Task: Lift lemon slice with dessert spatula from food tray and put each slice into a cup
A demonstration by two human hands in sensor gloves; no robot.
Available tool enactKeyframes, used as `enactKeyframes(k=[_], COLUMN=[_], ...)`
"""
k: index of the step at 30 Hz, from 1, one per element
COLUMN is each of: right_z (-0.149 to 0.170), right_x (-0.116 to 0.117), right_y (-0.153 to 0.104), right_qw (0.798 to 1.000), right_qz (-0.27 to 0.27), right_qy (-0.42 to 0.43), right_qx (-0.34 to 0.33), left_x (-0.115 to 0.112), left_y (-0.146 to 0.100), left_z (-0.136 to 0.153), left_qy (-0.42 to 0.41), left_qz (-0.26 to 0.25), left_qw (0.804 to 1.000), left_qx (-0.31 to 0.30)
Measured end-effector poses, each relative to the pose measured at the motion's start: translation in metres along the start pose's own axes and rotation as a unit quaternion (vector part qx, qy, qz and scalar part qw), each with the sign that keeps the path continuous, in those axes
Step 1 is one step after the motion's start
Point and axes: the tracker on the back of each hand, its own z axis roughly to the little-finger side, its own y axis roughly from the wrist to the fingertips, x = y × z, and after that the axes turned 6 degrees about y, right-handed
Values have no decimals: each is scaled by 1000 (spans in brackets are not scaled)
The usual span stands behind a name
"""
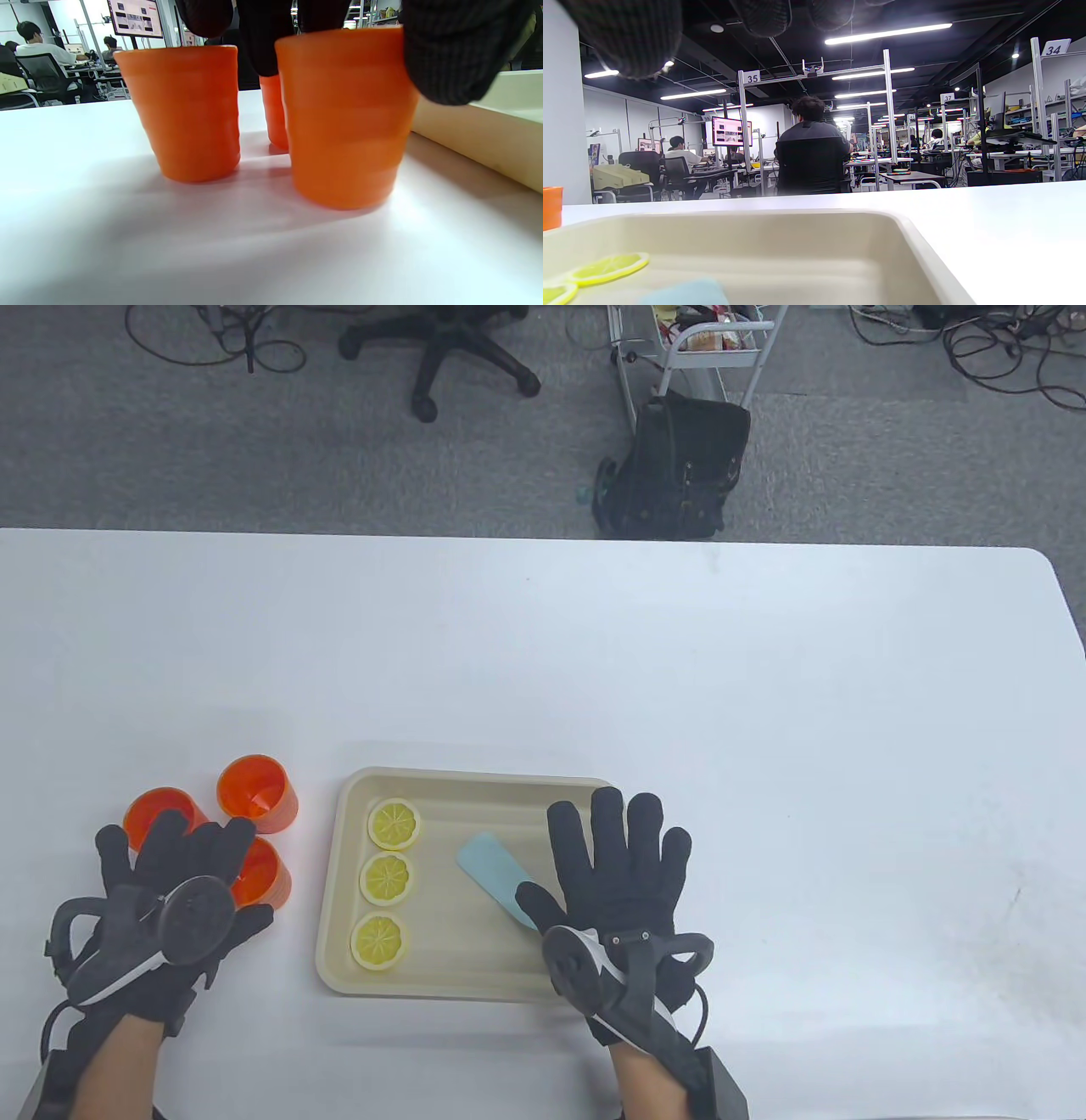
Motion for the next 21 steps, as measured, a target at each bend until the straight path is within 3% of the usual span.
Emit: enactKeyframes(k=[9,14,21], right_z=[0,0,-7], right_x=[1,1,-4], right_y=[0,0,-2], right_qw=[1000,1000,1000], right_qz=[-5,-4,8], right_qy=[-1,2,19], right_qx=[1,1,-20], left_x=[-6,3,37], left_y=[4,-3,-36], left_z=[-5,-1,-7], left_qy=[-1,-20,-73], left_qz=[-34,-53,-195], left_qw=[999,998,978], left_qx=[4,4,-18])
